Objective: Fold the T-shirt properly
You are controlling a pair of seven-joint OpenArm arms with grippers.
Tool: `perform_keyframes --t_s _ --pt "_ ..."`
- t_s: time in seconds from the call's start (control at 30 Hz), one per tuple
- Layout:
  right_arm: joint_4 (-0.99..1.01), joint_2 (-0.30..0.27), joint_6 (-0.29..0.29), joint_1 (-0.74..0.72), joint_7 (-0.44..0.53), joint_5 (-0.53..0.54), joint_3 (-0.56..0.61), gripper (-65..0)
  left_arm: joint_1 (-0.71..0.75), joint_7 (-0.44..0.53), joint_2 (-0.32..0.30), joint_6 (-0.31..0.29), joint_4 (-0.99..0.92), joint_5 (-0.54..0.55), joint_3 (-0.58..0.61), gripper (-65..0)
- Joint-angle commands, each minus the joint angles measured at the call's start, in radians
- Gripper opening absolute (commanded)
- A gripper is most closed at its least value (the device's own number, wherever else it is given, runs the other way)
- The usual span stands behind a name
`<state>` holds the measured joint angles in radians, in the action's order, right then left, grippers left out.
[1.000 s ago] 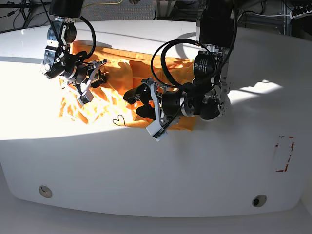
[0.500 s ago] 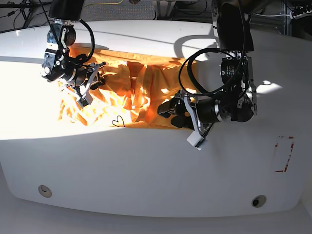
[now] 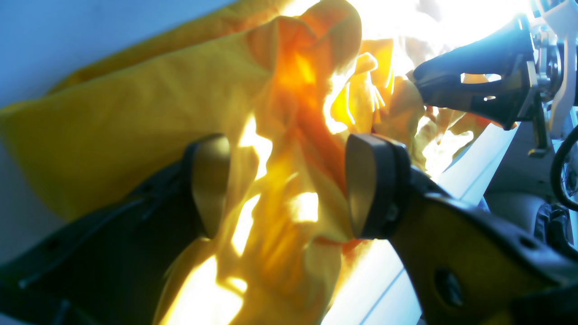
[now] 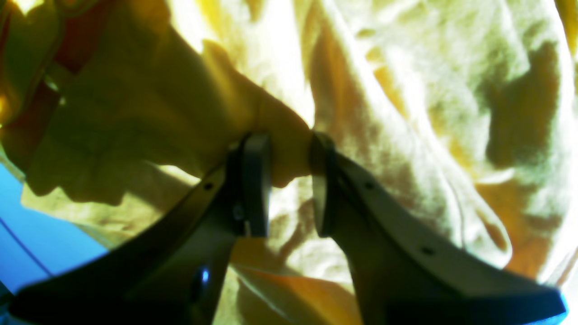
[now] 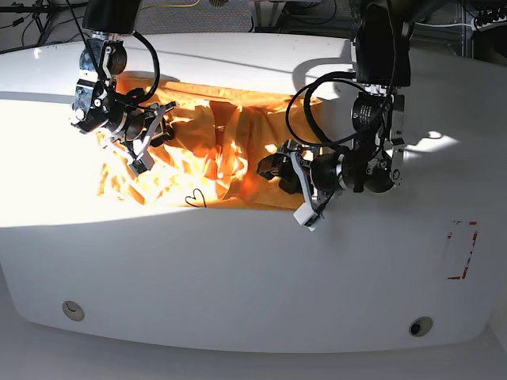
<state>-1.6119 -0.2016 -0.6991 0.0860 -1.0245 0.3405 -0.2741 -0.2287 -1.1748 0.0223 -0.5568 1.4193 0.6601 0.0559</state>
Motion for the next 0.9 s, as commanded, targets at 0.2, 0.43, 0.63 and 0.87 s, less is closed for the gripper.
perform_keyframes --t_s 0.2,0.43,0.63,0.87 --pt "-0.02 -0.002 0.001 -0.009 0.005 0.007 -0.003 -49.8 -0.134 0.154 0.058 0.1 -0.15 -0.063 0.215 -27.2" --pt "-0.02 -0.002 0.001 -0.01 0.005 0.007 -0.003 -49.8 -0.226 0.212 0.129 0.1 -0.314 -0.063 0.304 -27.2" --pt "-0.015 -0.002 0.001 -0.015 0.005 0.006 -0.003 -49.8 -0.274 0.223 0.135 0.068 -0.329 0.002 0.313 -27.2" --pt "-0.014 -0.002 0.001 -0.013 0.005 0.006 -0.003 -49.8 -0.285 0.22 0.135 0.03 -0.197 0.188 0.31 -27.2"
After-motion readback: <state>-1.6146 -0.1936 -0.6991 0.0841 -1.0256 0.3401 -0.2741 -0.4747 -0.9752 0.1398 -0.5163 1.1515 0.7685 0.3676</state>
